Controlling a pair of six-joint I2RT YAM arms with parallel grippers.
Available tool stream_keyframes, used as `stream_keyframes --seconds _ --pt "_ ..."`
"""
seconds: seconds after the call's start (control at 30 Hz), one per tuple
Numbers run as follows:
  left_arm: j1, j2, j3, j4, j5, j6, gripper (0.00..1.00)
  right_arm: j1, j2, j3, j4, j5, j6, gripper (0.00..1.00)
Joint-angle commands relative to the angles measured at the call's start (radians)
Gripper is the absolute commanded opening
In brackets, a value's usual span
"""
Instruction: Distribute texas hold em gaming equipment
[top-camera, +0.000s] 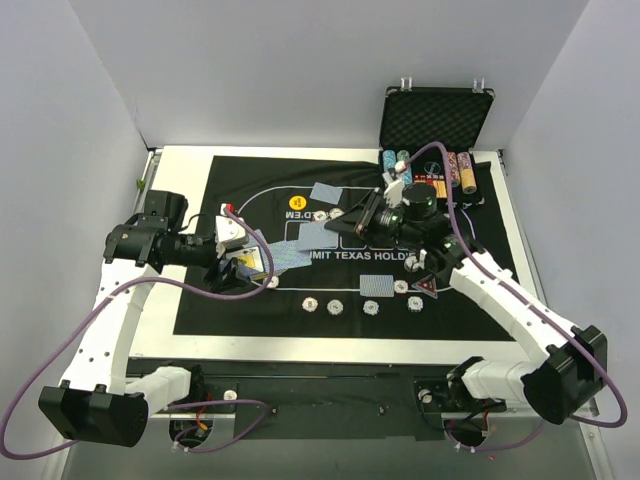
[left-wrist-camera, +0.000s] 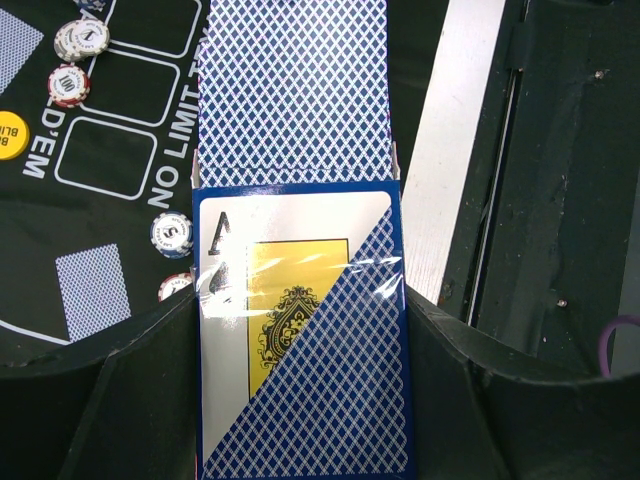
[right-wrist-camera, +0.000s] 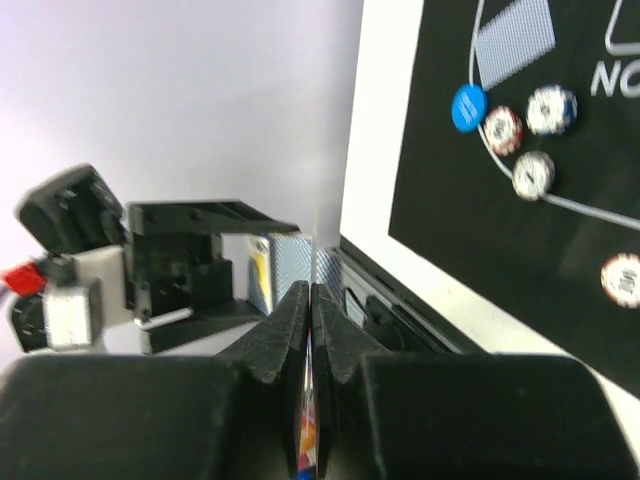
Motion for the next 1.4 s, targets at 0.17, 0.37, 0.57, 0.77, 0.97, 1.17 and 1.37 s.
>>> stream_keyframes --seconds 0.17,0.37,0.57,0.77,0.97,1.17,1.37 --pt "0.011 -0.029 0.016 0.044 0.062 -0.001 0.12 -0.089 0.189 0.245 0.084 -0.081 -0.005 0.0" --pt "0.009 -0.029 0.016 0.046 0.074 -0.002 0.12 -0.092 0.453 0.369 0.205 -0.105 0.035 0.0" --pt "0.009 -0.026 0.021 0.044 0.082 -0.006 0.12 -0.032 0.847 0.625 0.225 -0.131 0.058 0.0" --pt "0.011 -0.021 0.027 0.05 0.093 -0.022 0.12 0.042 1.126 0.924 0.114 -0.101 0.041 0.0" --pt "0.014 -0.025 0.025 0.049 0.088 -0.019 0.12 0.068 1.304 1.115 0.075 -0.081 0.081 0.0" --pt "0.014 -0.032 0.022 0.04 0.087 -0.012 0.12 0.077 1.346 1.127 0.089 -0.064 0.107 0.28" --pt "0.016 -0.028 0.019 0.046 0.094 -0.013 0.12 0.072 1.286 1.034 0.098 -0.061 0.087 0.52"
